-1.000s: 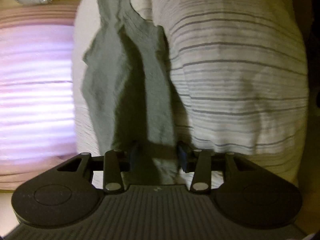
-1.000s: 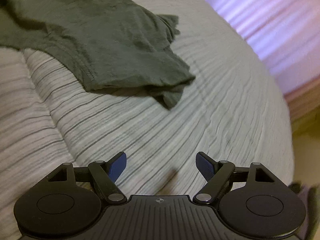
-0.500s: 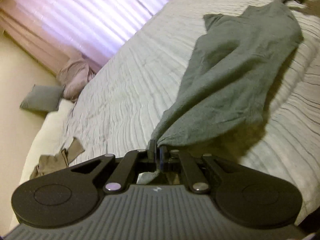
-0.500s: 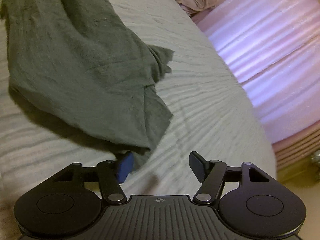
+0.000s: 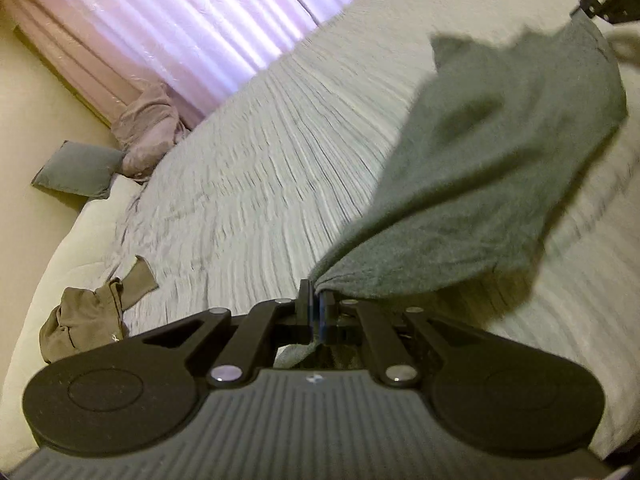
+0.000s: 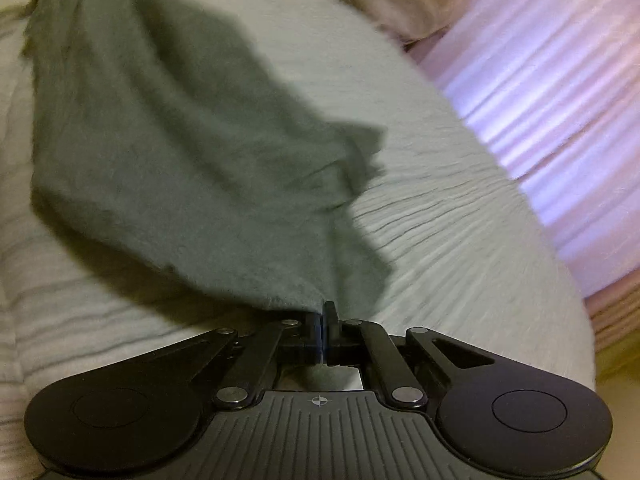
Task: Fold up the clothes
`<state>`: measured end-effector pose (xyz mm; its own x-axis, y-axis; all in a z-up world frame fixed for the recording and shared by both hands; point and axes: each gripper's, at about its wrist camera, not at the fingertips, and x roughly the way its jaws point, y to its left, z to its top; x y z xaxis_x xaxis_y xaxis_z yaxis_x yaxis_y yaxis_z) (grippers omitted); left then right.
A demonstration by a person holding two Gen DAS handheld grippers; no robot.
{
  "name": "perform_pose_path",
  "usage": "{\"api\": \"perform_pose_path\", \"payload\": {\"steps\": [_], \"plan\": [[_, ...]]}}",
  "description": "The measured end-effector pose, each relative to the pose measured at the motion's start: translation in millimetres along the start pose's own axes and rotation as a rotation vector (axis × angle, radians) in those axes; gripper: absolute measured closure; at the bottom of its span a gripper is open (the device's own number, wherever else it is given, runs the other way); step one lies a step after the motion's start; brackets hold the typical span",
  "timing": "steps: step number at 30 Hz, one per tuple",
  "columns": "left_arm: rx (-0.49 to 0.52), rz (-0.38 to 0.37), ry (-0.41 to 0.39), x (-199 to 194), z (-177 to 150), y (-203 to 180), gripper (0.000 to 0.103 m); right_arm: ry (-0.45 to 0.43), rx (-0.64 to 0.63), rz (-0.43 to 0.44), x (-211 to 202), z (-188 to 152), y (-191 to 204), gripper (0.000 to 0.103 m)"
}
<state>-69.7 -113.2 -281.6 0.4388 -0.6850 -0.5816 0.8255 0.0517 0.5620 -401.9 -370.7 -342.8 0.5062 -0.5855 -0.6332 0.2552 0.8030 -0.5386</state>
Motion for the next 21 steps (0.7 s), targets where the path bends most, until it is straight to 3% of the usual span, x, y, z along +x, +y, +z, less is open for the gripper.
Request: {"api": "perform_pose_path", "payload": {"steps": [5,14,21], "plan": [[-0.163,0.051,-0.151,-27,52,56,0.100,-0.096,0.212,-0.167,-66,29,-63,0.103],[-0.317,0.140,-0.497,-106,157,157,0.100,-0.345,0.314,-0.421,-200,125,-169,0.103],[-0.381,0.150,-0.570,-169,156,181,0.100,-0.422,0.259,-0.451,-291,155,-178,0.103]]}}
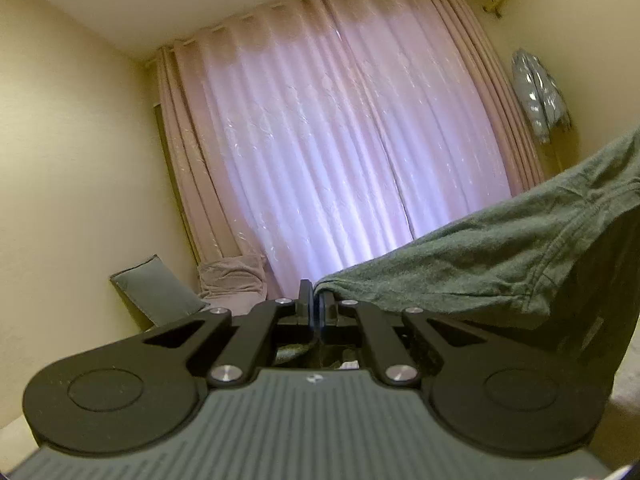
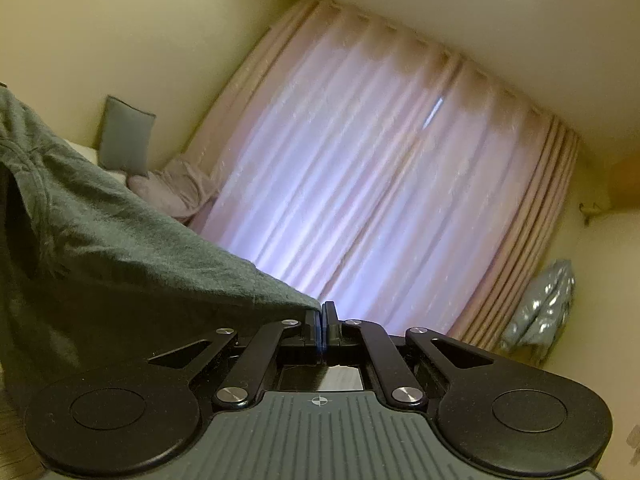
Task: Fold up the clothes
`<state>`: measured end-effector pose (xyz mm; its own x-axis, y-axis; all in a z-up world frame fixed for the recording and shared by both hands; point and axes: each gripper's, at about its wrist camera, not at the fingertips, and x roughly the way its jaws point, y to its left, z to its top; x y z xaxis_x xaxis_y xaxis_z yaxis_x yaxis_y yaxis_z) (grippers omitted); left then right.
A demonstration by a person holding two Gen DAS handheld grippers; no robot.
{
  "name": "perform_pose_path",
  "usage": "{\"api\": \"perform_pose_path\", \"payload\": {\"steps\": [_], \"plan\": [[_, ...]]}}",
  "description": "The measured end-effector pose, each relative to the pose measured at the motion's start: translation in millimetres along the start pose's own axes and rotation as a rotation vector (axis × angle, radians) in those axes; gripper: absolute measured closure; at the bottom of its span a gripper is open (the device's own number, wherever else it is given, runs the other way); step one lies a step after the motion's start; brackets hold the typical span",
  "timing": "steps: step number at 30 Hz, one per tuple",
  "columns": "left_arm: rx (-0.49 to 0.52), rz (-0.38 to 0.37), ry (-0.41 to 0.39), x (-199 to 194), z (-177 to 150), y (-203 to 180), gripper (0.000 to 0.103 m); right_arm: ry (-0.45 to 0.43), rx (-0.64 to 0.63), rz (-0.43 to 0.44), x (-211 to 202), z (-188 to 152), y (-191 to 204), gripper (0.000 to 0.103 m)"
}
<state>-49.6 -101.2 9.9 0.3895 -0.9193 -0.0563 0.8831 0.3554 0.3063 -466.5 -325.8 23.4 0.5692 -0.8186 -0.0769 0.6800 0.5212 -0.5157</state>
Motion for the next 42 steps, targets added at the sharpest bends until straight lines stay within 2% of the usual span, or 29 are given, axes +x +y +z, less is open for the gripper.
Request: {"api": "perform_pose_path", "payload": {"steps": [6,11,16,19,22,25,29,31,32,34,35,36,37,38,39,40,41,42], "plan": [[-0.061,-0.007,0.036,-57,5,13,0.100,-0.017,0.011,0.007,-73,23,1,0.103],[-0.081,-0.043,0.027,-68,30,33,0.100,-0.065,0.045,0.001,-106,55,-8,0.103],[-0.142,-0.117,0.027,-21,47,54,0.100,-0.094,0.050,-0.018,-82,83,-17,0.103],[-0.192,-0.189,0.111,45,33,61,0.100,-0.024,0.053,-0.003,-31,76,-17,0.103],[-0.200,-0.263,0.252,125,-9,47,0.100,0.139,0.038,0.052,46,47,2,0.103],[-0.215,-0.336,0.423,205,-81,22,0.100,0.347,0.056,0.139,131,-14,37,0.103],[-0.230,-0.402,0.694,306,-208,-25,0.099,0.614,0.112,0.211,240,-123,100,0.103],[-0.182,-0.409,0.824,341,-272,-55,0.096,0.761,0.141,0.224,296,-181,132,0.103],[-0.145,-0.402,0.878,356,-301,-70,0.095,0.840,0.116,0.226,316,-211,152,0.103],[-0.075,-0.368,0.914,374,-332,-85,0.090,0.908,0.122,0.210,328,-241,167,0.103],[-0.068,-0.356,0.910,379,-338,-86,0.085,0.939,0.127,0.201,333,-255,174,0.103],[-0.077,-0.352,0.903,383,-340,-84,0.084,0.969,0.133,0.192,338,-268,180,0.102],[-0.104,-0.359,0.894,385,-337,-78,0.081,1.000,0.138,0.183,343,-282,187,0.094],[-0.126,-0.368,0.877,385,-332,-71,0.079,0.992,0.149,0.184,340,-281,183,0.086],[-0.123,-0.374,0.852,382,-326,-65,0.079,0.979,0.162,0.186,336,-277,178,0.061],[-0.100,-0.379,0.825,378,-319,-60,0.075,0.948,0.144,0.190,327,-269,172,0.030],[-0.065,-0.392,0.799,372,-312,-56,0.074,0.915,0.123,0.193,318,-261,167,0.025],[-0.018,-0.414,0.773,364,-306,-55,0.074,0.881,0.101,0.197,308,-253,162,0.026]]}}
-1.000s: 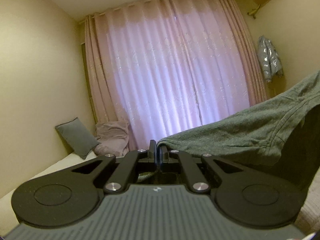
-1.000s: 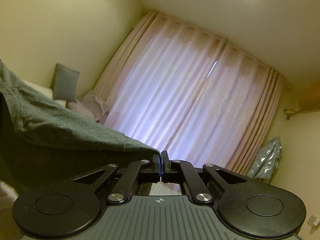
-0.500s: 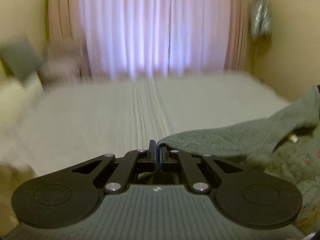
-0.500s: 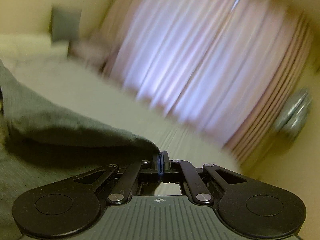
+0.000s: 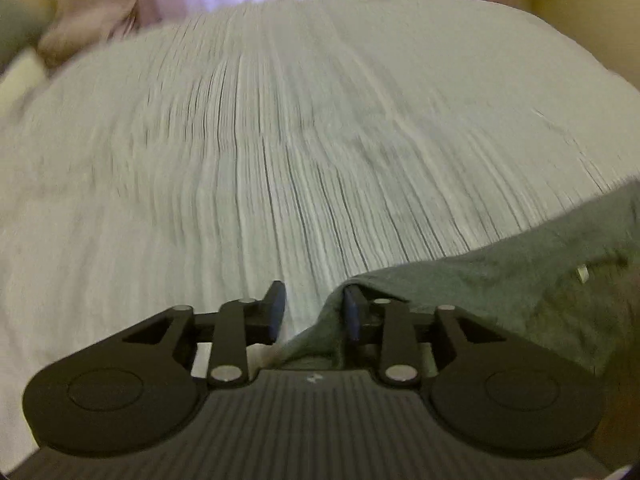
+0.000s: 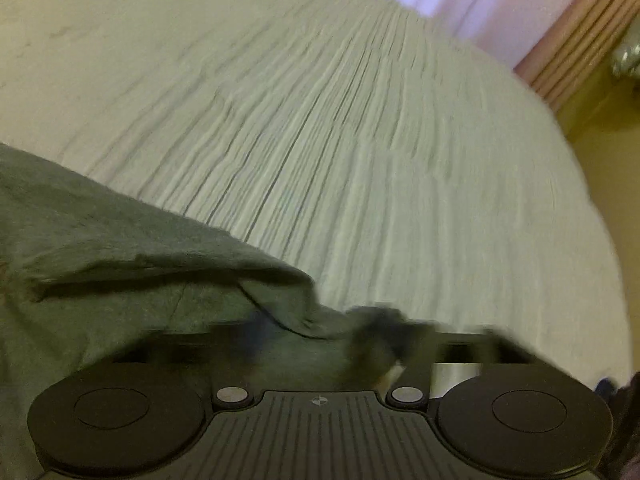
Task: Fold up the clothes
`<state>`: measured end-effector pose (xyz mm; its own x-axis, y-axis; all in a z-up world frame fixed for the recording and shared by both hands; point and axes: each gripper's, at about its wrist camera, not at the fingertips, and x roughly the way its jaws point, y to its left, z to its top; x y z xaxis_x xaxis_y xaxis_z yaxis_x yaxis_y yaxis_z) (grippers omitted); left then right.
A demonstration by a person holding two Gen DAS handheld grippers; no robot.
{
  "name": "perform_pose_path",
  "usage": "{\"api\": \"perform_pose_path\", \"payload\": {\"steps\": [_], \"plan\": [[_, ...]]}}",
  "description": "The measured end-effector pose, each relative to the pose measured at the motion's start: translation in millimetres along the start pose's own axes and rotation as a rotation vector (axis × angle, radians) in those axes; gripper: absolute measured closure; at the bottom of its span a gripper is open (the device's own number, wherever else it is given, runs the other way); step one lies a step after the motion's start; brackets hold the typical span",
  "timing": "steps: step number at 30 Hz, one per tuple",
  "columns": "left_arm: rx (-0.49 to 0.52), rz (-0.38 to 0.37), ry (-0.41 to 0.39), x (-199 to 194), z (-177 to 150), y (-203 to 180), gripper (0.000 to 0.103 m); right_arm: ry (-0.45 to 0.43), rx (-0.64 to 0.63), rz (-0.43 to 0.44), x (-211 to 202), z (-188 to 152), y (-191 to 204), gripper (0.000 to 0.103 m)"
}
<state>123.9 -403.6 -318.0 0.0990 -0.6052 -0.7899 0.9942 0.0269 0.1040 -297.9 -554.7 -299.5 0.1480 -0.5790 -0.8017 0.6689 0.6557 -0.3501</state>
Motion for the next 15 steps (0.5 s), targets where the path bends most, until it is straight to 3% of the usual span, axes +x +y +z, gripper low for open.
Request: {"api": "perform_pose_path", "payload": {"steps": [5,9,12,15], "plan": [[0.282,-0.082,-0.016,-18,-16,-36,0.074,-0.170,-0.331,0.062,-43,-25,33,0.026],[0.609,-0.037,-0.083,-13,-30,-83,0.075,-0.287,-0.686,0.095,-42,-44,80,0.027],[0.850,0.006,-0.150,-9,-37,-105,0.075,-0.316,-0.778,0.119,-31,-50,91,0.042],[1.017,-0.006,-0.142,5,-41,-117,0.072,-0.343,-0.830,0.117,-22,-48,94,0.043]]}}
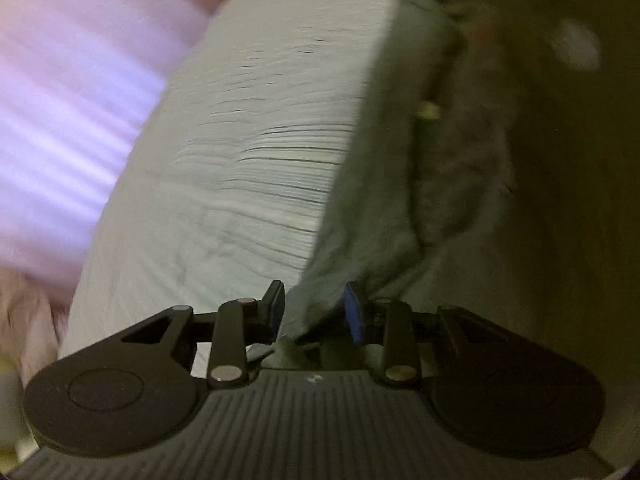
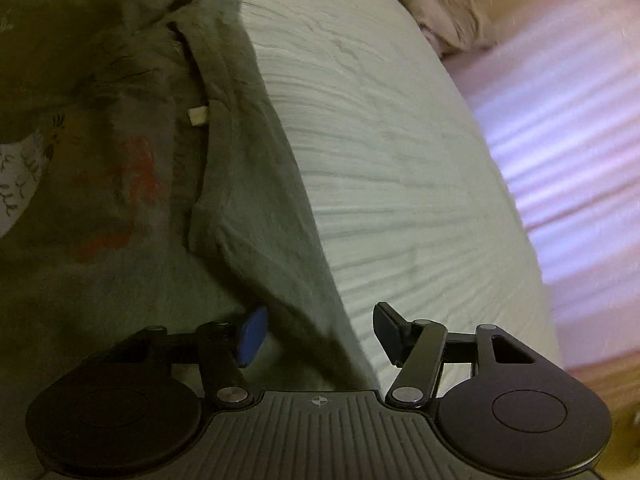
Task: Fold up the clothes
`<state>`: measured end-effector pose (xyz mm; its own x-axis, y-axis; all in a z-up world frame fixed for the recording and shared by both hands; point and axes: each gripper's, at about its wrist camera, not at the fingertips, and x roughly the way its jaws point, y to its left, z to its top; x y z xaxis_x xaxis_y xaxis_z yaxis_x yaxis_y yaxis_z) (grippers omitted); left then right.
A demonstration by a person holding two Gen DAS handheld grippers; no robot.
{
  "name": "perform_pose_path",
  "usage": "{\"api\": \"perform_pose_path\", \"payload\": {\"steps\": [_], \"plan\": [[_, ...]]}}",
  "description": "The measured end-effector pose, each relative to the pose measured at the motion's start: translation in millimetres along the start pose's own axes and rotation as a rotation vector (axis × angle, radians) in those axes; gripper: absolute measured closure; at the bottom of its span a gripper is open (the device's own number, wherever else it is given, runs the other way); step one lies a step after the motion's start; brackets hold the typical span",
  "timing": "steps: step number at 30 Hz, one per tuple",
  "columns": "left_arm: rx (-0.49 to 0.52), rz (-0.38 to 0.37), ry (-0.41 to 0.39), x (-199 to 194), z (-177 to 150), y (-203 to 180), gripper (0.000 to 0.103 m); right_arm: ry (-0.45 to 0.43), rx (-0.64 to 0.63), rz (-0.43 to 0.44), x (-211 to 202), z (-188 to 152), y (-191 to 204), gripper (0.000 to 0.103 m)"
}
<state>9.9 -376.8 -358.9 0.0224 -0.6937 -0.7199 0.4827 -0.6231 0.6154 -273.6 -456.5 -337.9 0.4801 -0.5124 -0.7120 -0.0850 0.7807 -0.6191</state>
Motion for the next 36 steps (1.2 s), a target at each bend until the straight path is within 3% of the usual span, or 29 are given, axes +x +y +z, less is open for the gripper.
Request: {"api": "perform_pose_path", "payload": {"steps": [4,5,7,8,13,15,17,21,23,25,26,27,28,29,31,33,34,35,36], "plan": [[0.114,0.025,0.001,15,-8,-10,0.073,-0.016,-0.046,0.011,13,0,3,0.046],[0.115,0.029,-0.004,18,-9,-9,0.082,-0.025,-0.055,0.009,14,-2,4,0.053],[0.063,0.016,-0.013,21,-6,2,0.100,-0.023,-0.034,0.032,24,-2,3,0.097],[0.017,0.012,-0.025,19,-3,10,0.100,-0.034,0.006,0.041,27,0,0,0.098],[-0.415,-0.044,-0.081,21,-4,83,0.101,-0.086,0.475,0.104,26,-7,-72,0.099],[-0.616,-0.078,-0.076,33,-12,117,0.101,-0.073,0.708,0.149,36,-21,-109,0.099],[-0.806,-0.135,-0.052,55,-23,146,0.101,-0.033,0.861,0.189,56,-33,-131,0.099],[-1.002,-0.239,0.065,110,-34,159,0.100,0.086,1.120,0.303,104,-55,-160,0.099],[-1.080,-0.266,0.118,131,-39,158,0.093,0.123,1.170,0.314,118,-59,-159,0.099],[-1.180,-0.293,0.105,133,-49,159,0.092,0.151,1.193,0.341,127,-61,-157,0.099],[-1.223,-0.307,0.071,129,-53,161,0.088,0.132,1.186,0.340,121,-62,-156,0.098],[-1.250,-0.323,0.043,126,-57,162,0.084,0.107,1.176,0.338,115,-64,-155,0.079],[-1.260,-0.343,0.020,124,-61,163,0.076,0.084,1.161,0.331,108,-65,-155,0.040],[-1.269,-0.363,-0.003,122,-64,164,0.073,0.058,1.147,0.321,105,-65,-156,0.025],[-1.243,-0.377,-0.001,124,-65,163,0.074,0.006,1.120,0.302,100,-66,-158,0.023],[-1.196,-0.380,0.036,134,-59,159,0.089,0.001,1.154,0.341,117,-63,-157,0.023],[-1.184,-0.370,0.039,136,-56,158,0.103,0.005,1.150,0.363,126,-59,-155,0.039],[-1.173,-0.360,0.042,138,-53,157,0.103,0.010,1.143,0.385,134,-55,-151,0.060],[-1.162,-0.342,0.036,139,-50,158,0.103,0.024,1.143,0.389,142,-52,-150,0.103]]}}
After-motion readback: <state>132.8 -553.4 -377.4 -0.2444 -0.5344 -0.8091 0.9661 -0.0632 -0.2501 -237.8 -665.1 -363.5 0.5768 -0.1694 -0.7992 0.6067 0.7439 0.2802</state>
